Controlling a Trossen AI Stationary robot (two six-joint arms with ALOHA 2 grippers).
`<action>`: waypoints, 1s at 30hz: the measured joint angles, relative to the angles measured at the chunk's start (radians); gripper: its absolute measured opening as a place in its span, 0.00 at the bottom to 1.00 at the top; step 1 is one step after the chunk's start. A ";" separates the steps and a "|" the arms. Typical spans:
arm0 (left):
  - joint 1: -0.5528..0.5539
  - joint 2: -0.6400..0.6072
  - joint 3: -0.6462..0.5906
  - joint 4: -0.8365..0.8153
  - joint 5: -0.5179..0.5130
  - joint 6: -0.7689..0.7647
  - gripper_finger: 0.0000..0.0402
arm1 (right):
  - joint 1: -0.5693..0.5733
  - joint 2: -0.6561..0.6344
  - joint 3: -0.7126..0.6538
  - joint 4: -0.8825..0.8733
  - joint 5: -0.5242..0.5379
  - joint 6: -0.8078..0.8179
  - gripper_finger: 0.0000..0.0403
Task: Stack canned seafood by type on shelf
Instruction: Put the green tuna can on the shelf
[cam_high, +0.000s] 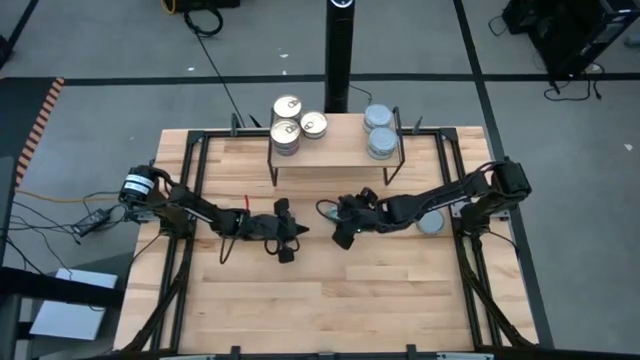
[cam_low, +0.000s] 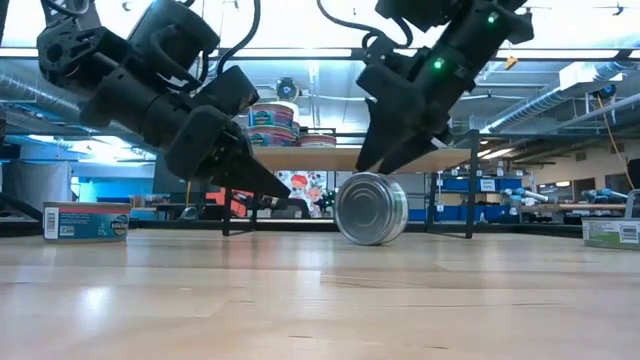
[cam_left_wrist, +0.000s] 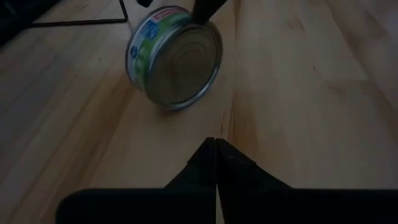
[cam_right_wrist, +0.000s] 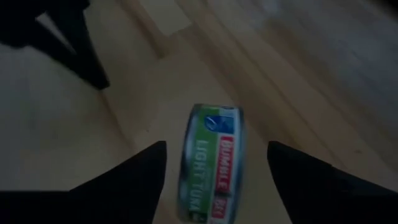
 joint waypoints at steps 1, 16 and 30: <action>0.000 -0.001 -0.002 0.001 -0.001 0.000 0.01 | -0.002 0.000 0.000 -0.005 -0.012 0.001 0.71; 0.000 -0.001 -0.001 0.017 -0.001 0.000 0.01 | -0.014 0.051 -0.001 -0.034 -0.058 0.018 0.57; 0.000 0.000 -0.001 0.016 -0.001 0.000 0.01 | -0.011 0.048 -0.001 -0.057 -0.073 -0.010 0.57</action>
